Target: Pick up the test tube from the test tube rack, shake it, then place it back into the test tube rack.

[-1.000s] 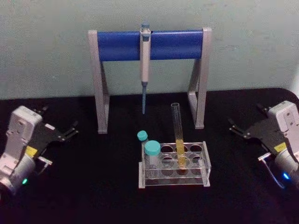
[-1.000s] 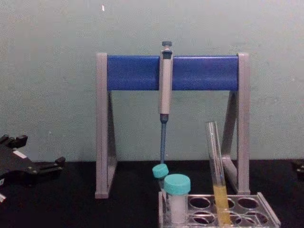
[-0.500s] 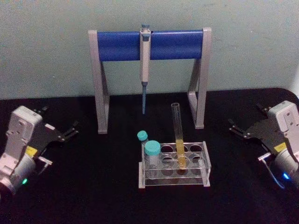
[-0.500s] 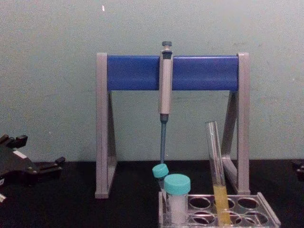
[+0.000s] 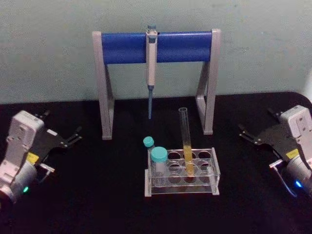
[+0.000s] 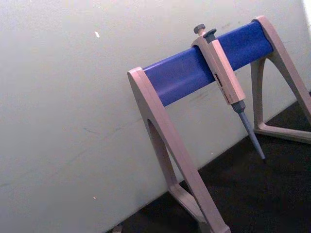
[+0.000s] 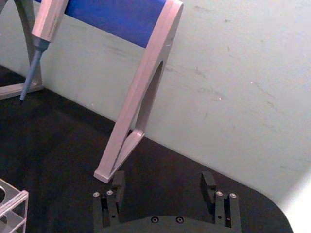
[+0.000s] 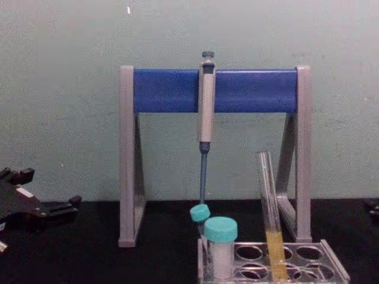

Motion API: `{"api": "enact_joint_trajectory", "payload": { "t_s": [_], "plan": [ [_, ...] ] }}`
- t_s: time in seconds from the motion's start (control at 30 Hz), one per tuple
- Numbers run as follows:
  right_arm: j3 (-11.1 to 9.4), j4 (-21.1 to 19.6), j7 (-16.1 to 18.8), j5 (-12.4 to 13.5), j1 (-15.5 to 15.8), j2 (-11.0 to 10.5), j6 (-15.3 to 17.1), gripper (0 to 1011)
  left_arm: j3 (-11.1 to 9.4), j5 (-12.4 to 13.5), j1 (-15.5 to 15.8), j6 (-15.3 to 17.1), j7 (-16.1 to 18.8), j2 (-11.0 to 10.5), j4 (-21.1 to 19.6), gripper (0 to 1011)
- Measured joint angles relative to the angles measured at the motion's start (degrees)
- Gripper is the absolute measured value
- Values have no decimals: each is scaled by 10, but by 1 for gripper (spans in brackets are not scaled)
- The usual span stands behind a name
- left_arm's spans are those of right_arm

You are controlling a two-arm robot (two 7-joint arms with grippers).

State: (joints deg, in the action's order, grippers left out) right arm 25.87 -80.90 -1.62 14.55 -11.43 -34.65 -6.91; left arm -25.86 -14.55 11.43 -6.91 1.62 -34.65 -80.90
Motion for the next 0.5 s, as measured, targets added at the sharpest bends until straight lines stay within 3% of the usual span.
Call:
{"api": "enact_joint_trajectory", "payload": {
  "t_s": [0.5],
  "plan": [
    [0, 0, 0, 0, 0, 0, 0, 1000, 0, 0, 0, 0, 0, 0, 0, 1010]
  ]
}}
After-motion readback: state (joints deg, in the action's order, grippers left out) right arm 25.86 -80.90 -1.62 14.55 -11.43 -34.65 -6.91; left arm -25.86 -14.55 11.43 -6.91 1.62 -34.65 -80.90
